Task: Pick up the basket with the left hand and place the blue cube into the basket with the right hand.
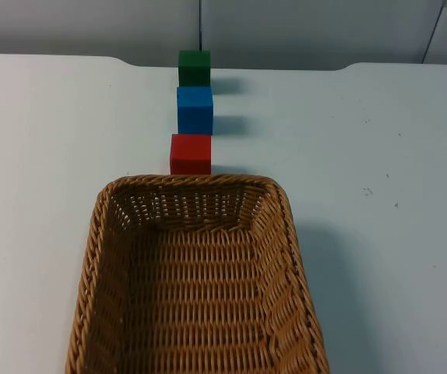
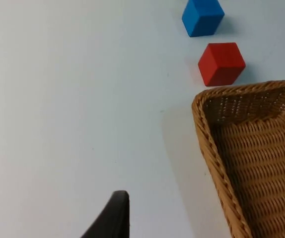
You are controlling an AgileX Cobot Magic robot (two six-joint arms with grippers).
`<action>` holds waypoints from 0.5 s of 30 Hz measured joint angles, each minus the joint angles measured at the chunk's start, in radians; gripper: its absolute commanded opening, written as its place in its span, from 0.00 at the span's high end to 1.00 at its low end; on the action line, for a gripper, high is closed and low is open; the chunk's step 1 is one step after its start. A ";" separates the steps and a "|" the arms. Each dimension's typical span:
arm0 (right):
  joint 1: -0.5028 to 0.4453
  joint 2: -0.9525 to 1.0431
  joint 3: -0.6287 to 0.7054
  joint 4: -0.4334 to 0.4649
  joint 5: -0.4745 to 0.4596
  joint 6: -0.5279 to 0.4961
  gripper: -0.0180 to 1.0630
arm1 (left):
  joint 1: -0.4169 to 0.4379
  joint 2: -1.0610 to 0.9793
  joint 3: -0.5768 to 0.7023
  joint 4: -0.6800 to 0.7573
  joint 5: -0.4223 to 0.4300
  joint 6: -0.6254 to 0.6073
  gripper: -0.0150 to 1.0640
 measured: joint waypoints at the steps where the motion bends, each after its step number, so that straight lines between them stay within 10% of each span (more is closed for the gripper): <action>1: 0.000 0.000 0.000 0.000 0.000 0.000 0.02 | 0.000 0.033 0.000 -0.018 -0.012 0.019 0.01; 15: 0.000 0.000 0.000 0.000 0.000 0.002 0.02 | 0.000 0.406 0.000 -0.346 -0.106 0.361 0.01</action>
